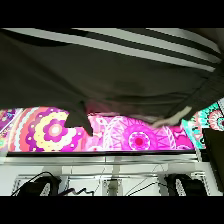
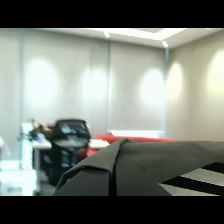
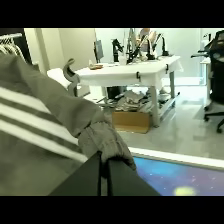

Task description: Fold the clothes and pants, and hang the long-sleeved shirts on hangers.

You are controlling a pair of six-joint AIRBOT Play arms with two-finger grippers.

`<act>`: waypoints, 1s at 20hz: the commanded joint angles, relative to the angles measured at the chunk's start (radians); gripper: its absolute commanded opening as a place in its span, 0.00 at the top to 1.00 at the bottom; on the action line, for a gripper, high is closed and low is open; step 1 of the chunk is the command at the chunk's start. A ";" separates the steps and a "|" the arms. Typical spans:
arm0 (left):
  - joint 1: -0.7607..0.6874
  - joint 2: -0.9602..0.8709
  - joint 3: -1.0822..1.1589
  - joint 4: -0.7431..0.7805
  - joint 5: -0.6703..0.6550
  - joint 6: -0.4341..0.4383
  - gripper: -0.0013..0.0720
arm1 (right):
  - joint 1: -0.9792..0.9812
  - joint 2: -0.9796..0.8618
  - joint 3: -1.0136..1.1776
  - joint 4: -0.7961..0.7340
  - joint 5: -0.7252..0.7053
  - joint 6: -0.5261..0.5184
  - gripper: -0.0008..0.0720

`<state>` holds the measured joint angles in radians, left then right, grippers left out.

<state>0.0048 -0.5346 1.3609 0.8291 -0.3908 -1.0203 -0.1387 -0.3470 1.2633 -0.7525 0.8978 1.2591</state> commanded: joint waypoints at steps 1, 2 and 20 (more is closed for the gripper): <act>0.002 -0.060 0.005 0.042 -0.106 0.014 0.98 | 0.000 -0.085 0.000 0.000 0.052 0.046 0.96; 0.002 -0.124 0.005 0.043 -0.201 0.015 0.98 | 0.000 -0.146 -0.001 -0.022 0.088 0.046 0.96; -0.017 -0.843 0.005 -0.119 -0.790 -0.056 0.98 | 0.000 -1.072 -0.014 -0.238 0.043 -0.117 0.96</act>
<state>-0.0048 -1.3933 1.3659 0.7235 -0.9360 -1.0225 -0.1387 -1.3937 1.2488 -0.9470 0.8993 1.2030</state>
